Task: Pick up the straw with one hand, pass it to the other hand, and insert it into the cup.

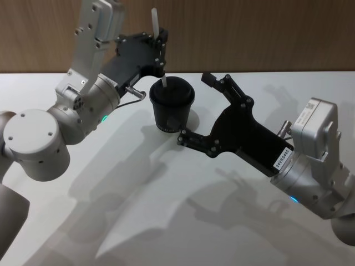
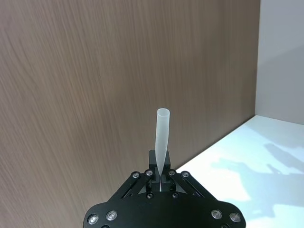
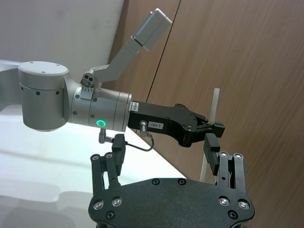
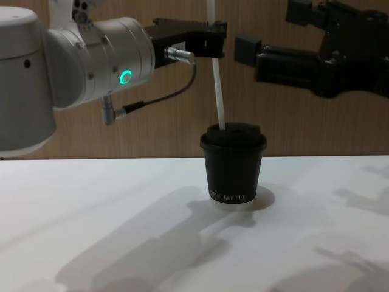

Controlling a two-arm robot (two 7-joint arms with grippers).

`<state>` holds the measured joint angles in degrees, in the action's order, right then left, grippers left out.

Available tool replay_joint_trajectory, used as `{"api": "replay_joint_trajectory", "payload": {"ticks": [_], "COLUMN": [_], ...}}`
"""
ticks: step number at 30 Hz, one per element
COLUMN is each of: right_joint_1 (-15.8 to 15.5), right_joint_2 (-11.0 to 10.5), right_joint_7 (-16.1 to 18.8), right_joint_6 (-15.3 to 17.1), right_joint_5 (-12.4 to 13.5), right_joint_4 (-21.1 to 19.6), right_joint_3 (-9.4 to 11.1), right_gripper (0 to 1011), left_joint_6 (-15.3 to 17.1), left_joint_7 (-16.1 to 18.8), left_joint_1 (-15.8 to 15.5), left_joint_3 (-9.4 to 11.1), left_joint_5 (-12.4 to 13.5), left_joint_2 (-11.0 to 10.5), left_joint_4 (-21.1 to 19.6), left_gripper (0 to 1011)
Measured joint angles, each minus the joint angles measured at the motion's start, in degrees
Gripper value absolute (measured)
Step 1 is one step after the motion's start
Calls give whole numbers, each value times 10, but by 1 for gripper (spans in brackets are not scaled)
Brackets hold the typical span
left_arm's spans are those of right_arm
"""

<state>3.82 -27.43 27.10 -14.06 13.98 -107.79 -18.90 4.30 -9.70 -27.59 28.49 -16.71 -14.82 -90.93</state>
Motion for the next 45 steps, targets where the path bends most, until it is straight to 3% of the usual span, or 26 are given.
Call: {"api": "replay_joint_trajectory", "payload": {"ticks": [24,41,45], "right_joint_1": [0,0,0], "right_joint_2": [0,0,0], "right_joint_7": [0,0,0], "right_joint_6": [0,0,0], "right_joint_5": [0,0,0], "right_joint_4": [0,0,0], "right_joint_3": [0,0,0], "right_gripper": [1001,1001,1001], "left_joint_6": [9,36,40], "left_joint_7": [0,-2,-2], "left_joint_1": [-3,-8,-9], "left_joint_3": [-1,-6,-7], "left_joint_5": [9,9,9], "left_joint_2": [12,26,29], "left_joint_4": [15,35,39], "left_gripper": [13,14,77]}}
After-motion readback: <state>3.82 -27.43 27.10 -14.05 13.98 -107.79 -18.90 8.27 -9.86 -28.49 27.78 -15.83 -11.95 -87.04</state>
